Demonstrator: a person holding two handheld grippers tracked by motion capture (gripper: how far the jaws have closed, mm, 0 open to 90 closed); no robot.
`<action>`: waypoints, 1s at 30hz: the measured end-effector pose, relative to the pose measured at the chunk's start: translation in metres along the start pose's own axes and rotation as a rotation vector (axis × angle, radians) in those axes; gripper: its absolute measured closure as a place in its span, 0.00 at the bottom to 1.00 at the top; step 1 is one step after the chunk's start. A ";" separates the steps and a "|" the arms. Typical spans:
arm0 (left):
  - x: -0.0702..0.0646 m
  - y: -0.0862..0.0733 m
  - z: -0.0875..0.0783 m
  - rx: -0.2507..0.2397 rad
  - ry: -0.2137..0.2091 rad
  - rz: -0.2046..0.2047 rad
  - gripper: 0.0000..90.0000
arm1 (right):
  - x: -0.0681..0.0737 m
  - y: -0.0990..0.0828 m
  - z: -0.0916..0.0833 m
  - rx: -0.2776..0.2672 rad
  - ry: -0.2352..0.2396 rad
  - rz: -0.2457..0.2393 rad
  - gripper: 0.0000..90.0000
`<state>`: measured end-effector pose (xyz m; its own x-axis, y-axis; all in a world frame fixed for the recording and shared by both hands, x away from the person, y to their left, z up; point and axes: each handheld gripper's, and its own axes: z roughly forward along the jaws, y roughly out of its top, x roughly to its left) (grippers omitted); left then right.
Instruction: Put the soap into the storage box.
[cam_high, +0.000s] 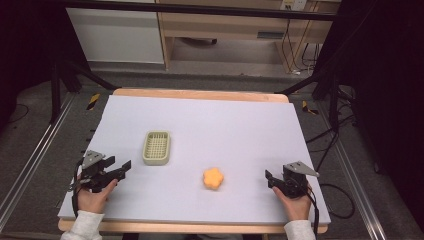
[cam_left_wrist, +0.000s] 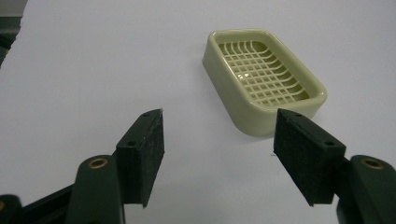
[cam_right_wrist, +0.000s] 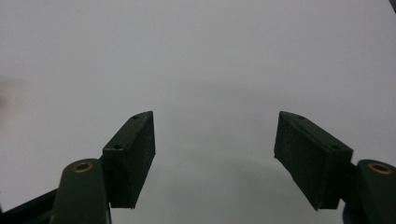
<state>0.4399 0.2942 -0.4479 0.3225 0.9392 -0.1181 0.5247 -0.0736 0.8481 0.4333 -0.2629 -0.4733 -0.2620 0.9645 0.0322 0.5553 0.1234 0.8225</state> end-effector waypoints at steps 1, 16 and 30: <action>-0.001 0.000 0.000 -0.002 -0.002 0.000 0.37 | 0.000 -0.001 0.000 -0.005 -0.007 -0.007 0.33; -0.019 0.005 0.001 -0.014 -0.031 0.036 0.36 | -0.001 -0.001 -0.003 -0.014 0.015 -0.006 0.36; -0.039 0.008 0.009 -0.001 -0.065 0.081 0.35 | -0.001 -0.002 -0.002 -0.004 0.019 0.002 0.35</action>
<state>0.4388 0.2540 -0.4417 0.4139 0.9066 -0.0824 0.4940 -0.1477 0.8568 0.4309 -0.2647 -0.4737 -0.2761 0.9601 0.0443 0.5525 0.1209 0.8247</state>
